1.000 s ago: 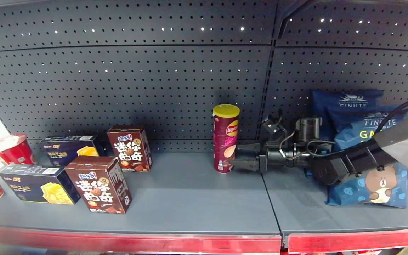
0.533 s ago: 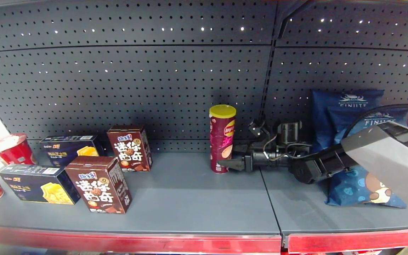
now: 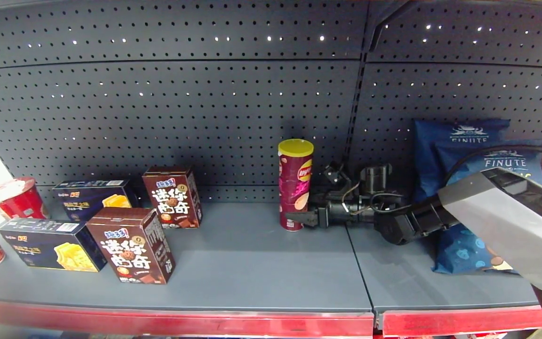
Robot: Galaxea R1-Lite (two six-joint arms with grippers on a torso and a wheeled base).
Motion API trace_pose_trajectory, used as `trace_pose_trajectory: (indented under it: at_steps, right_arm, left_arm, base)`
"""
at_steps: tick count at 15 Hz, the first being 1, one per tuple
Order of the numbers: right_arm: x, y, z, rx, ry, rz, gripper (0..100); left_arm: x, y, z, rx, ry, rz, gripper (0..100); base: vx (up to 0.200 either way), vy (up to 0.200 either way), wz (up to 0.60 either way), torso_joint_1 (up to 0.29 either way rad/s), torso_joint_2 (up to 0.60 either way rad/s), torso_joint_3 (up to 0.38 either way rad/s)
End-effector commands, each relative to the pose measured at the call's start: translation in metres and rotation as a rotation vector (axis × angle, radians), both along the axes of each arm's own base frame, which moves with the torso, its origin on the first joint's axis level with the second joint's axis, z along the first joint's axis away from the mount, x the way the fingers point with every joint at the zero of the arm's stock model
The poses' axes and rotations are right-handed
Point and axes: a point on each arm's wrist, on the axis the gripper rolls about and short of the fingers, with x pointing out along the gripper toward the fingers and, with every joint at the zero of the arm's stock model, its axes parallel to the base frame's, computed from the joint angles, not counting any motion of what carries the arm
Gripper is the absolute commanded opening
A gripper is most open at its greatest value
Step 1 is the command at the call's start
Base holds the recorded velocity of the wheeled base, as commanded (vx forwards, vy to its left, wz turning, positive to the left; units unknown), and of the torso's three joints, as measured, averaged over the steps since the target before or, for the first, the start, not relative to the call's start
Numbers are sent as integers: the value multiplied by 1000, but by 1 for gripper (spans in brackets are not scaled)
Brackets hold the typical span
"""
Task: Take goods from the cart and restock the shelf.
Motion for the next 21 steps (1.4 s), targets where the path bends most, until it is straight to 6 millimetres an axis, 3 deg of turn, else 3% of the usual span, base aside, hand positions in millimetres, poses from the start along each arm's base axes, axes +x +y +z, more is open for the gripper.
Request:
trace_pose_trajectory:
  at_steps: [1, 3, 4, 8, 12, 17, 21]
  right_arm:
    - [5, 4, -2, 4, -8, 3, 100]
    - [4, 9, -2, 5, -7, -23, 100]
    - [2, 11, -2, 0, -4, -42, 0]
    - [-14, 25, 8, -11, 4, -131, 0]
    - [-52, 39, 36, 9, -27, -200, 0]
    - [-92, 18, 47, 4, -82, -401, 0]
    - [-140, 19, 46, 0, -101, -491, 0]
  left_arm:
    - [0, 0, 0, 0, 2, 1, 0]
    - [0, 0, 0, -3, 2, 1, 0]
    - [0, 0, 0, -3, 1, 1, 0]
    - [0, 0, 0, -6, 2, 1, 0]
    - [0, 0, 0, -24, 4, 4, 0]
    - [0, 0, 0, -27, 5, 4, 0]
    - [0, 0, 0, -27, 5, 4, 0]
  base:
    - [0, 0, 0, 0, 0, 0]
    - [0, 0, 0, 0, 0, 0]
    - [0, 0, 0, 0, 0, 0]
    - [0, 0, 0, 0, 0, 0]
    - [0, 0, 0, 0, 0, 0]
    - [0, 0, 0, 0, 0, 0]
    - [0, 0, 0, 0, 0, 0]
